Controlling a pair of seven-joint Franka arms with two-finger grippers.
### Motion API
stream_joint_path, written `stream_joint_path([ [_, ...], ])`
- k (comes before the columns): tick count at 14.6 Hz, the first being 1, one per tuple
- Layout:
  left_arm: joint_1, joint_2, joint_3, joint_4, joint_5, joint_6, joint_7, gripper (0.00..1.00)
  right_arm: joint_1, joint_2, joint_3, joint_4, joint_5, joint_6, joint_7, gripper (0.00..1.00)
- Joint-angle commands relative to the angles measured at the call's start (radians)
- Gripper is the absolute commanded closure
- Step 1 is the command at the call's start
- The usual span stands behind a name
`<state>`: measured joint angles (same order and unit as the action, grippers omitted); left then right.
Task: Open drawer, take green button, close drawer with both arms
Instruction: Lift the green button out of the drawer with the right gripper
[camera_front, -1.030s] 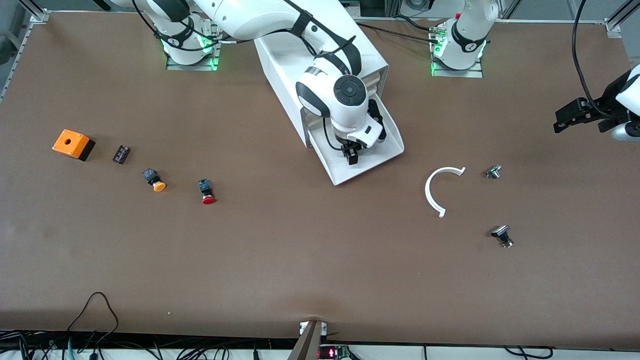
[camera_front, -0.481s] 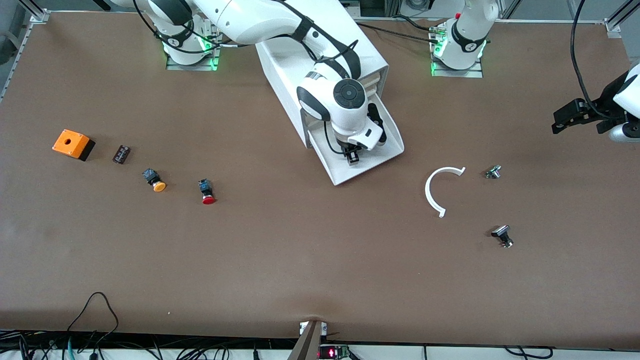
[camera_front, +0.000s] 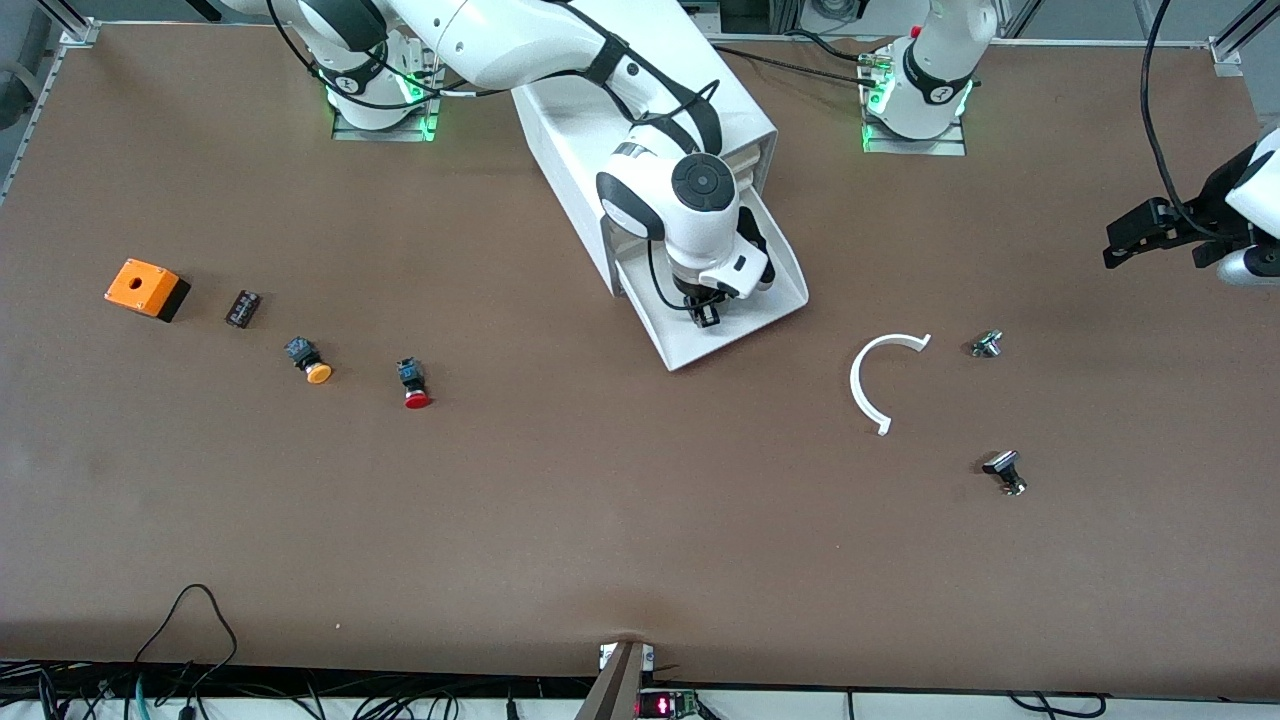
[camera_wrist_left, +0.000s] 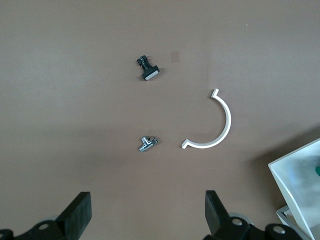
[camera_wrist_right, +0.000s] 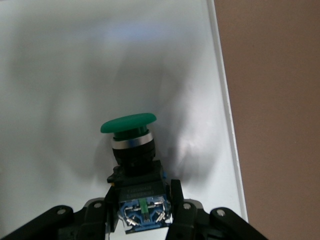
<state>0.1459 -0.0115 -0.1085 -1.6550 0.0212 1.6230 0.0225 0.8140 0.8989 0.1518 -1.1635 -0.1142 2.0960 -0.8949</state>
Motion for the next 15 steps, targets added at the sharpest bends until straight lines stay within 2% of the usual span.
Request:
stream_joint_path([
  [1,0.0,0.015,-0.005,0.029,0.022,-0.014,-0.01,0.0,-0.002,0.012,0.008,0.031,-0.012,0.001,0.008,0.66],
  [4,0.0,0.015,-0.005,0.029,0.022,-0.014,-0.01,0.0,-0.004,0.006,0.008,0.035,-0.007,-0.008,0.023,0.7],
  [10,0.0,0.015,-0.005,0.029,0.019,-0.015,-0.012,0.0,-0.055,-0.06,-0.004,0.038,0.108,-0.051,0.044,0.7],
  [15,0.0,0.015,-0.005,0.029,0.017,-0.017,-0.012,0.0,-0.12,-0.123,0.0,0.038,0.122,-0.06,0.085,0.7],
])
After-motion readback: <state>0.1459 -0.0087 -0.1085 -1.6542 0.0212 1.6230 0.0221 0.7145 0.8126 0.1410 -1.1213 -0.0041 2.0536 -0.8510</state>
